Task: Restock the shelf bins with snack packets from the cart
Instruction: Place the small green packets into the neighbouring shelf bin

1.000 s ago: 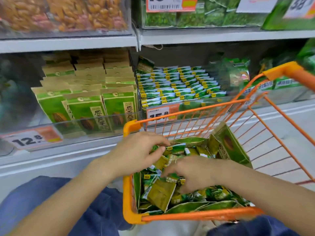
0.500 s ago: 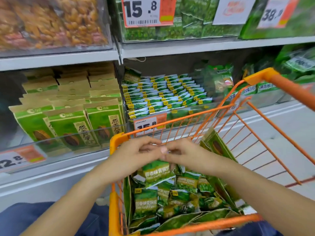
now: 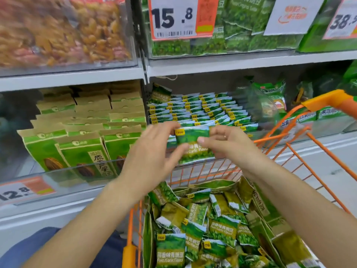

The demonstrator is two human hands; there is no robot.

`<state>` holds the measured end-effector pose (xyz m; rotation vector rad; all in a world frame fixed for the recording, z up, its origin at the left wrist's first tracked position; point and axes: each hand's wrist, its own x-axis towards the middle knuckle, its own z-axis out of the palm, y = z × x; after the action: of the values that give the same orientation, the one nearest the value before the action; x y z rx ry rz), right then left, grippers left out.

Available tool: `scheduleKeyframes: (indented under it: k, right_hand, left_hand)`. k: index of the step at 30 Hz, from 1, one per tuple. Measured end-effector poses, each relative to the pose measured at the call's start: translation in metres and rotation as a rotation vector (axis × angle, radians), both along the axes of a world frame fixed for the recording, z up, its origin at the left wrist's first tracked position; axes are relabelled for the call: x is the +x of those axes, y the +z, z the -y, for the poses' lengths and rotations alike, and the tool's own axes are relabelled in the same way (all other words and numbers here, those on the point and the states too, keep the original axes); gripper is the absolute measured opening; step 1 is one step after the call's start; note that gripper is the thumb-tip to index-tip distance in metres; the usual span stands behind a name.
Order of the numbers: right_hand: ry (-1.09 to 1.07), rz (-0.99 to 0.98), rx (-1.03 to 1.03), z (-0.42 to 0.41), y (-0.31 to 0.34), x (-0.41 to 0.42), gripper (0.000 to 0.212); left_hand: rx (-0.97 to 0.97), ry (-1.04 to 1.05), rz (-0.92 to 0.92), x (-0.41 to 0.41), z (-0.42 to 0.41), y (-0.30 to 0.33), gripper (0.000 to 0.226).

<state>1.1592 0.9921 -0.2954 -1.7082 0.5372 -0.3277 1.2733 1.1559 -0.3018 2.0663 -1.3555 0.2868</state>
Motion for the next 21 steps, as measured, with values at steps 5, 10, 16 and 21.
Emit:
scheduleKeyframes:
  k: [5,10,16,21]
  right_hand:
    - [-0.178,-0.005,0.091,0.035,0.005,0.08,0.022]
    - [-0.244,-0.095,0.236,0.06,-0.001,0.179,0.019]
    - [-0.167,-0.06,0.236,0.071,-0.022,0.234,0.008]
    - [-0.243,0.059,-0.084,0.073,-0.022,0.257,0.031]
  left_hand:
    - [-0.013,0.264,0.432,0.057,-0.006,-0.015,0.032]
    - [0.068,0.249,0.385,0.059,-0.001,-0.015,0.029]
    - [0.009,0.22,0.363,0.065,0.0,-0.016,0.02]
    - [0.022,0.231,0.347,0.066,0.002,-0.015,0.02]
